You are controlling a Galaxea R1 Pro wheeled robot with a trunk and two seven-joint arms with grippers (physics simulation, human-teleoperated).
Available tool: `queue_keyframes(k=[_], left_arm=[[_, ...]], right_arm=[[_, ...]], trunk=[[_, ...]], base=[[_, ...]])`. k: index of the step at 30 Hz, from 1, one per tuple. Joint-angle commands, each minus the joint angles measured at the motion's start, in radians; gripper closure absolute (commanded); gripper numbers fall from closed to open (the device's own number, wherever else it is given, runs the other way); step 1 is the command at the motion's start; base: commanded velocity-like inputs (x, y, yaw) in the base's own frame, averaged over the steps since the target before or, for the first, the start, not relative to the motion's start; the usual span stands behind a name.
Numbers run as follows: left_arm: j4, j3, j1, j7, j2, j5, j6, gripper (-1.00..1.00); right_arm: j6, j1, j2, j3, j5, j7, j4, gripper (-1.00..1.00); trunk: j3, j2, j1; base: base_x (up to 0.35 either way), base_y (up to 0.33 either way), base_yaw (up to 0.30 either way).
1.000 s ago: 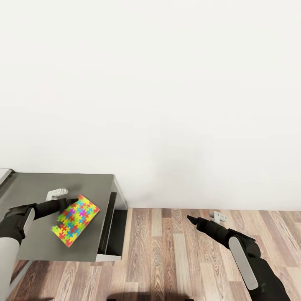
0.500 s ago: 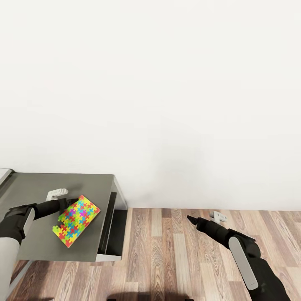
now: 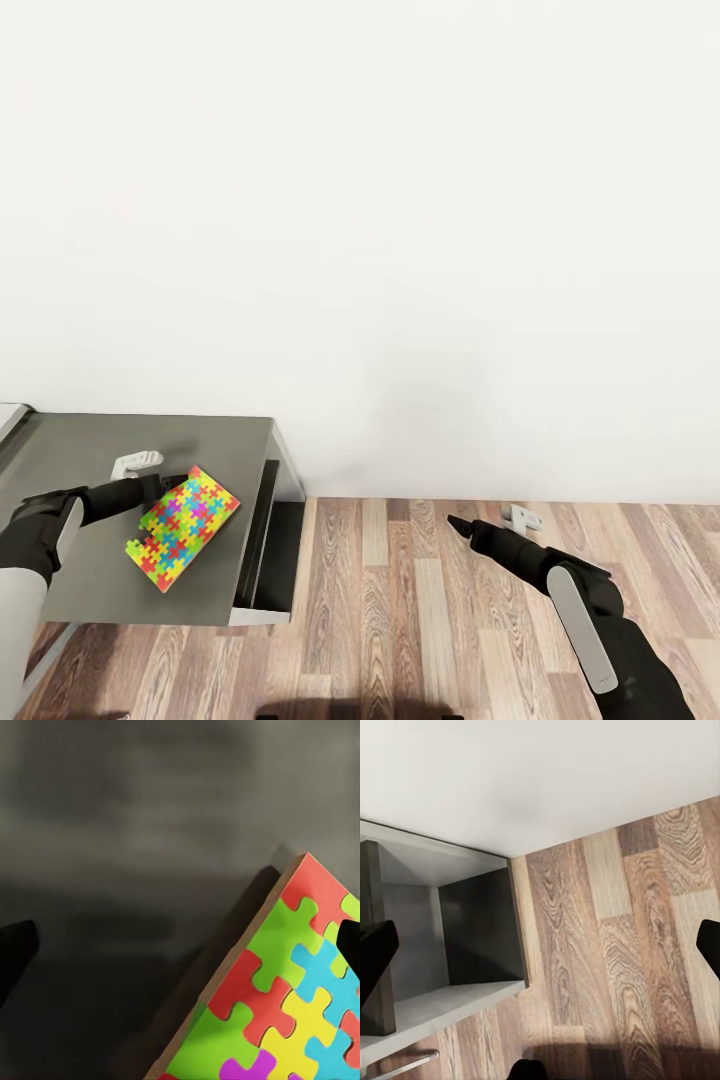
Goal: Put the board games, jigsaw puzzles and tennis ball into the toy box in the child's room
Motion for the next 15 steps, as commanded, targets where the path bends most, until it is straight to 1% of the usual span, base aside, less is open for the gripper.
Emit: queue_keyframes(k=[1, 15], left_arm=[[0.030, 0.005, 0.000, -0.010, -0.002, -0.009, 0.008, -1.00], [0.029, 0.003, 0.000, -0.016, 0.000, -0.009, 0.011, -1.00]], right_arm=[[0.006, 0.000, 0.000, -0.002, 0.003, 0.005, -0.001, -1.00], [0.006, -0.001, 0.000, -0.002, 0.003, 0.005, 0.000, -1.00]], trunk=[[-0.002, -0.001, 0.001], [-0.002, -0.001, 0.001]], base=[[0.000, 0.000, 0.000], [0.000, 0.000, 0.000]])
